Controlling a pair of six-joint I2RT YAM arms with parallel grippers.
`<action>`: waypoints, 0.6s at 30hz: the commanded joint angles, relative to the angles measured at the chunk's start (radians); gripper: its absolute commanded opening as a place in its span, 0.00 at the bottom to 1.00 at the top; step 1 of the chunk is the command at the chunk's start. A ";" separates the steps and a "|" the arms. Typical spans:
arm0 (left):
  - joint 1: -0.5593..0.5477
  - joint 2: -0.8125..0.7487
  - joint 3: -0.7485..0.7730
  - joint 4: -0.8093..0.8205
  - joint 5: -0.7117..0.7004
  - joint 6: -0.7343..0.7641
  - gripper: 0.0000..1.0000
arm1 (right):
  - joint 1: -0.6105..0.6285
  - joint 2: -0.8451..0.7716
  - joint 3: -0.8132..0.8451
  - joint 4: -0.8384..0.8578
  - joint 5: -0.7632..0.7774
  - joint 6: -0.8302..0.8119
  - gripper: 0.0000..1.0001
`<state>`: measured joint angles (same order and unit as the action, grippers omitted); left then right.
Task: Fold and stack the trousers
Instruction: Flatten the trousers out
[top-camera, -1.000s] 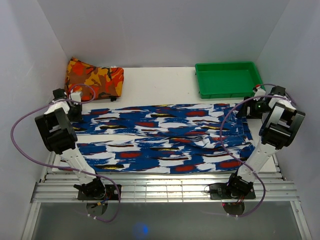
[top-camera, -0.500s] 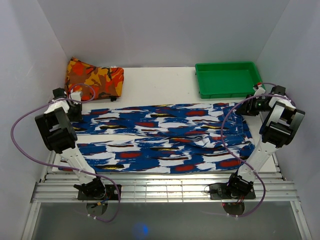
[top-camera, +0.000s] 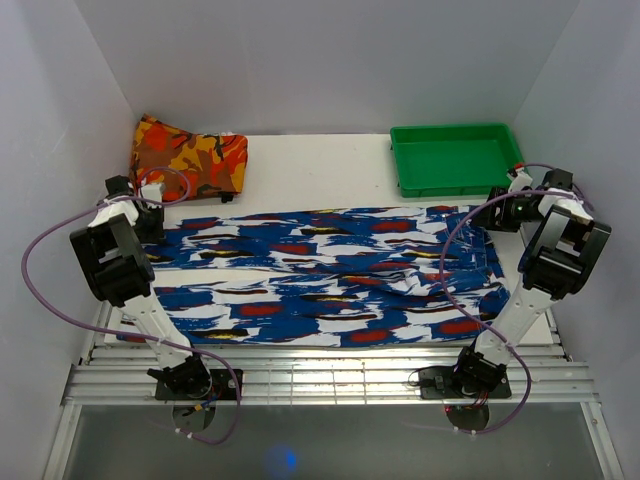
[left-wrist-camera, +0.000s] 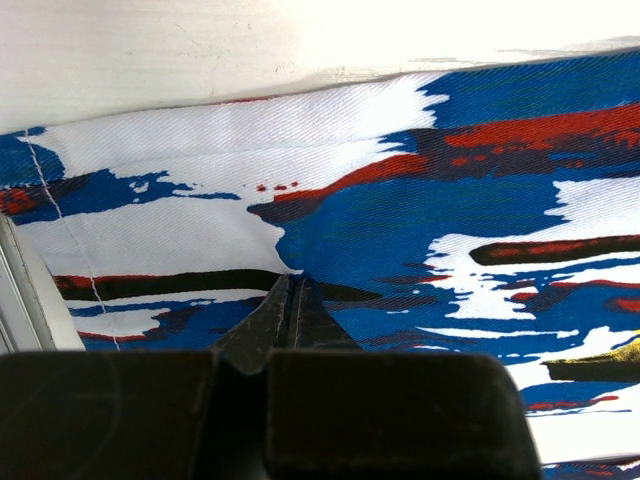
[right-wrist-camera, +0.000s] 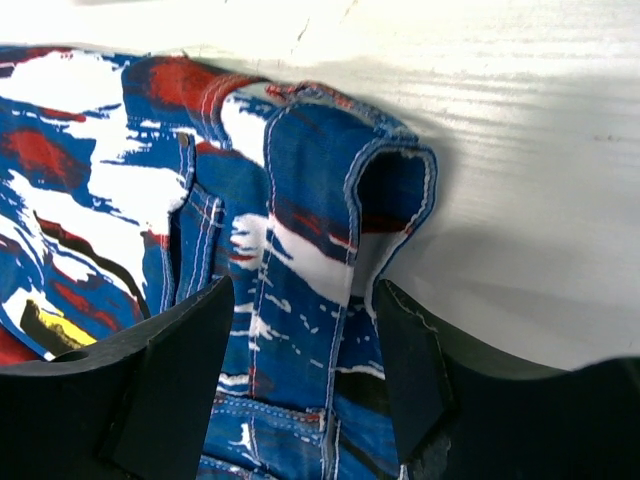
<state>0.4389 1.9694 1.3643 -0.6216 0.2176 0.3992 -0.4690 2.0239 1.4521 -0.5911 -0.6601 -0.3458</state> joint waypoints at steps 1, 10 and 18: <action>0.004 0.034 -0.007 -0.043 -0.015 0.006 0.00 | 0.006 -0.067 -0.029 0.004 0.013 -0.013 0.65; 0.004 0.039 -0.001 -0.044 -0.014 0.007 0.00 | 0.006 -0.088 -0.088 0.008 0.036 -0.025 0.66; 0.004 0.039 -0.005 -0.047 -0.017 0.012 0.00 | 0.006 -0.162 -0.133 0.076 0.054 -0.001 0.92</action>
<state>0.4389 1.9717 1.3682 -0.6258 0.2176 0.3996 -0.4667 1.9175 1.3228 -0.5484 -0.6010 -0.3473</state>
